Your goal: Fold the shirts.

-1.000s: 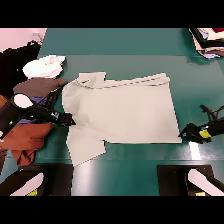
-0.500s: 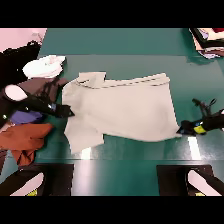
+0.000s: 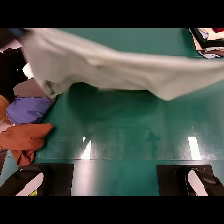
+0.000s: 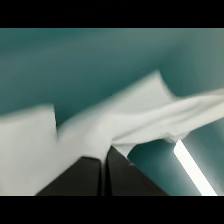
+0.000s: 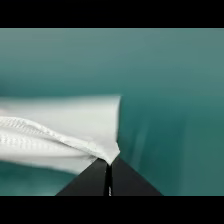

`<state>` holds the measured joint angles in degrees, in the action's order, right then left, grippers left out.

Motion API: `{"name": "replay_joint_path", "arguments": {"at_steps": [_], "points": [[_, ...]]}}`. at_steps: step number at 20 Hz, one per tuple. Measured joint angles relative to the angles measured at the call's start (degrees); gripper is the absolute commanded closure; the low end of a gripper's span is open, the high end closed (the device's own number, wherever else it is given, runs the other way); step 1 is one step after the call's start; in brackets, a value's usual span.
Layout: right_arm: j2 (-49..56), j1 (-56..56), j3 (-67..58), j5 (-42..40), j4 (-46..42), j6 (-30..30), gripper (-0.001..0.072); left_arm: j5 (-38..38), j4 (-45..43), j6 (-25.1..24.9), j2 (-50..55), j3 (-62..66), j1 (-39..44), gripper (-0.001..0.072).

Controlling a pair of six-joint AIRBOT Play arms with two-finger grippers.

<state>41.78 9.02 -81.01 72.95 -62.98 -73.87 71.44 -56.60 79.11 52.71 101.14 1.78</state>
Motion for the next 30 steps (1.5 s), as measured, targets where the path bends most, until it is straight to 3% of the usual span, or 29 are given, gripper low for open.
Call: {"name": "replay_joint_path", "arguments": {"at_steps": [3, 7, 13, 18, 23, 24, 25, 26, 27, 30], "points": [[-1.68, 1.11, -10.75, -1.81, -0.44, -0.39, 0.0698, -0.37, 0.0, 1.03, -0.87, 14.29, 0.0, 0.0685], [-0.7, 5.77, -22.18, -0.57, -1.11, -1.03, 0.0697, -1.11, 0.31, 2.34, -1.33, 21.77, 0.0, 0.0685], [10.84, 7.61, -32.63, 9.25, -1.31, -4.22, 0.0698, -0.2, 0.26, 3.34, 1.46, 6.93, 0.02, 0.0684], [25.97, 1.62, -25.64, 15.89, -2.45, -6.49, 0.0698, 2.21, 0.17, 3.3, 13.49, -6.01, 0.02, 0.0684], [42.05, -4.17, -17.62, 11.63, -6.47, -7.06, 0.0695, -2.05, 0.81, 1.31, 30.56, -9.57, 0.0, 0.0683], [44.5, -4.98, -16.94, 9.62, -6.95, -7.13, 0.0655, -3.85, 1.01, 0.66, 33.16, -9.84, 0.0, 0.068], [46.62, -5.7, -16.48, 7.28, -7.06, -7.19, 0.0445, -5.88, 1.16, 0.09, 35.5, -9.97, 0.0, 0.0485], [48.37, -6.23, -16.13, 5.31, -6.86, -7.19, 0.0322, -7.65, 1.22, -0.26, 37.2, -10.1, -0.02, 0.0204], [49.9, -6.56, -15.85, 3.56, -6.36, -7.19, 0.0322, -9.07, 1.22, -0.57, 38.62, -10.16, -0.07, 0.014], [51.56, -6.34, -15.41, 1.22, -4.42, -7.23, 0.0324, -8.28, 1.44, -1.05, 40.65, -8.33, -1.16, 0.0138]]}}
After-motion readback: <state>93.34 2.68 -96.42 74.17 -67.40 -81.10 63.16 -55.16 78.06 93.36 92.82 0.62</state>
